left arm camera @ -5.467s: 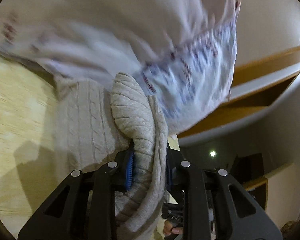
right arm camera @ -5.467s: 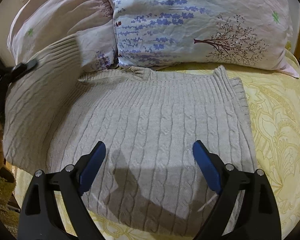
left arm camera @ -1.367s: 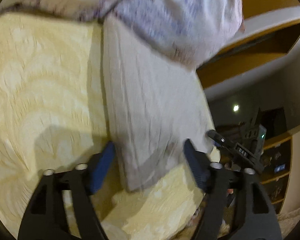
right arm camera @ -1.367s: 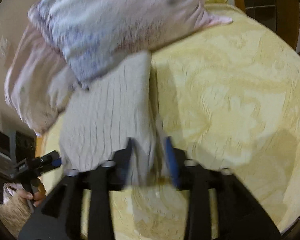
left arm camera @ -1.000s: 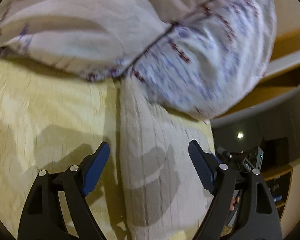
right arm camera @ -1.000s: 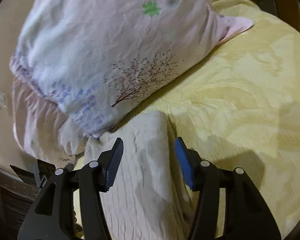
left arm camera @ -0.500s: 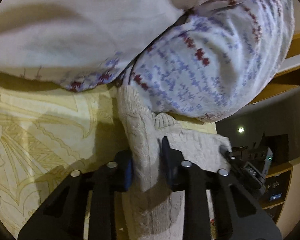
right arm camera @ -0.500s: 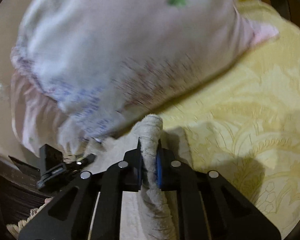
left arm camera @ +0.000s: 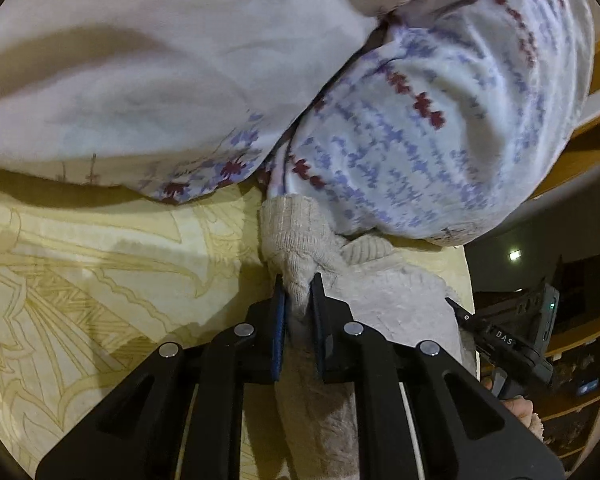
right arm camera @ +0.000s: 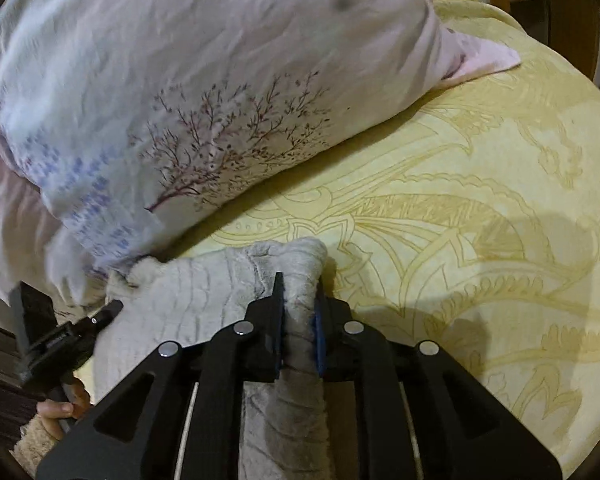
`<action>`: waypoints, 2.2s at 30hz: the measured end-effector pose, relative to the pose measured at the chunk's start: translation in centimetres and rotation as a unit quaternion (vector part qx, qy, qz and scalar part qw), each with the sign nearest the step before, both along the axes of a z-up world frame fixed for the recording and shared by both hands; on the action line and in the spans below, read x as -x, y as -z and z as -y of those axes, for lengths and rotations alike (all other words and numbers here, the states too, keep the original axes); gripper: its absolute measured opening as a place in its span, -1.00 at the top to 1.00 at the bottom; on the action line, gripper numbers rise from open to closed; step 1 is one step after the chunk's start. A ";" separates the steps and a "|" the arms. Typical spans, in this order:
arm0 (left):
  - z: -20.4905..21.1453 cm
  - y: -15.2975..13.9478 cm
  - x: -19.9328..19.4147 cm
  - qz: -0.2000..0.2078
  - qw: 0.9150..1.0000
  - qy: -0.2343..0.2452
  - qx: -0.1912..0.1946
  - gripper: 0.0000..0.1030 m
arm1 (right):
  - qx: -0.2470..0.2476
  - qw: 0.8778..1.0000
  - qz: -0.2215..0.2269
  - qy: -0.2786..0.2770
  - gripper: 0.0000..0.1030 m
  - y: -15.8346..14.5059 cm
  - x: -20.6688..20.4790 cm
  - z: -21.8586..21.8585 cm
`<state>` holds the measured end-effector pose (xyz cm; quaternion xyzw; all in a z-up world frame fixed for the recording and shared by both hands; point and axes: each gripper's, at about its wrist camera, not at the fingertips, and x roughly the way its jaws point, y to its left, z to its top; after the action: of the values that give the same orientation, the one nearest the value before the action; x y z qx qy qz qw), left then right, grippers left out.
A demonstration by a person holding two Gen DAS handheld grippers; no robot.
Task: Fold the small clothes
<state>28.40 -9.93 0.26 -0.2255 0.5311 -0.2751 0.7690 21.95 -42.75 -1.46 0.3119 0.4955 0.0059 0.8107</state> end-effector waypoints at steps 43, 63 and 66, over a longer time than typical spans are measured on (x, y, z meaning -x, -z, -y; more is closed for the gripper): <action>2.2 -2.1 12.6 0.055 0.987 0.098 -0.113 -0.74 | -0.036 0.999 0.010 -0.017 0.05 0.5 13.2 -0.5; 0.1 0.2 7.0 -0.061 0.996 0.058 0.042 -0.46 | -0.196 0.980 -0.009 -0.014 -0.60 1.3 6.1 4.0; -0.2 0.5 6.5 -0.068 0.994 0.050 0.063 -0.46 | -0.217 0.975 -0.007 -0.044 -0.56 1.5 5.4 3.6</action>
<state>21.94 -9.73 -0.27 -0.2650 0.5740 -0.3302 0.7009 16.50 -46.34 -3.01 0.4583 0.5010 0.1464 0.7194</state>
